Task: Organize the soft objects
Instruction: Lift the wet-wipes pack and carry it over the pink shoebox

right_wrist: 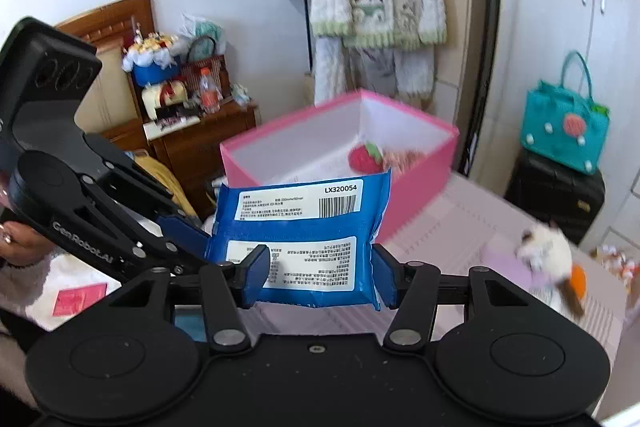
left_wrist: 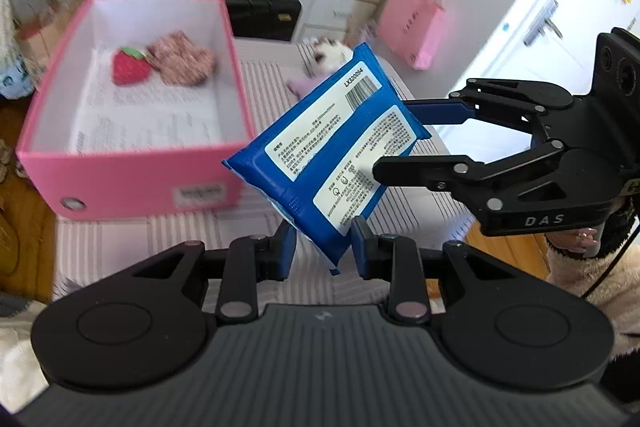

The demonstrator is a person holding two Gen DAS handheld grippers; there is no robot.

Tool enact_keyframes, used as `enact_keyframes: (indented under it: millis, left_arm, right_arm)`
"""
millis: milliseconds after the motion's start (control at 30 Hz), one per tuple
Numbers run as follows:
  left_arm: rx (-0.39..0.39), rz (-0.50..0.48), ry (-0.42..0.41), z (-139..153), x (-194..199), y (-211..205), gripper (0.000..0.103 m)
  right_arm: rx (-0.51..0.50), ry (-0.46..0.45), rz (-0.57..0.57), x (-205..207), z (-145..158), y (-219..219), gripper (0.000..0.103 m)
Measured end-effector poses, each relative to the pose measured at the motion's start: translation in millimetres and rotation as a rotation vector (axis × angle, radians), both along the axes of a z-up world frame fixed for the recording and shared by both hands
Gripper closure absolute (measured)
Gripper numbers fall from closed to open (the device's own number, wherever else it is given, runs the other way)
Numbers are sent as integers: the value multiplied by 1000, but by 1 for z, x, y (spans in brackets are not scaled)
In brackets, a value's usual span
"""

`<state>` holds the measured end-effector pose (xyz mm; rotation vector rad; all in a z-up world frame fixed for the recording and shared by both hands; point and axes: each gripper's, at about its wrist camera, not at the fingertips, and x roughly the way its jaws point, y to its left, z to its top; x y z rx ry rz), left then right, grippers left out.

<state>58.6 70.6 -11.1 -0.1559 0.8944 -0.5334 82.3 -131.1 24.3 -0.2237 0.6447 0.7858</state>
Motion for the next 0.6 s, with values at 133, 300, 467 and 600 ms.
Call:
enact_keyframes:
  millis: [133,300,467,600]
  left_arm:
    - [-19,53,-18,5,19,17,75]
    - [-49,118,-34,14,41,42,76]
    - [-38,165,-53,33,61,64,76]
    - [-20,216,-59,34,88,75,76]
  right_arm:
    - [32,-14,16,22,9,11,42]
    - [42,-7,42,54,18,28,45]
    - [48,35,44,89,27,40,70]
    - [32,106,40,125,26,54,82]
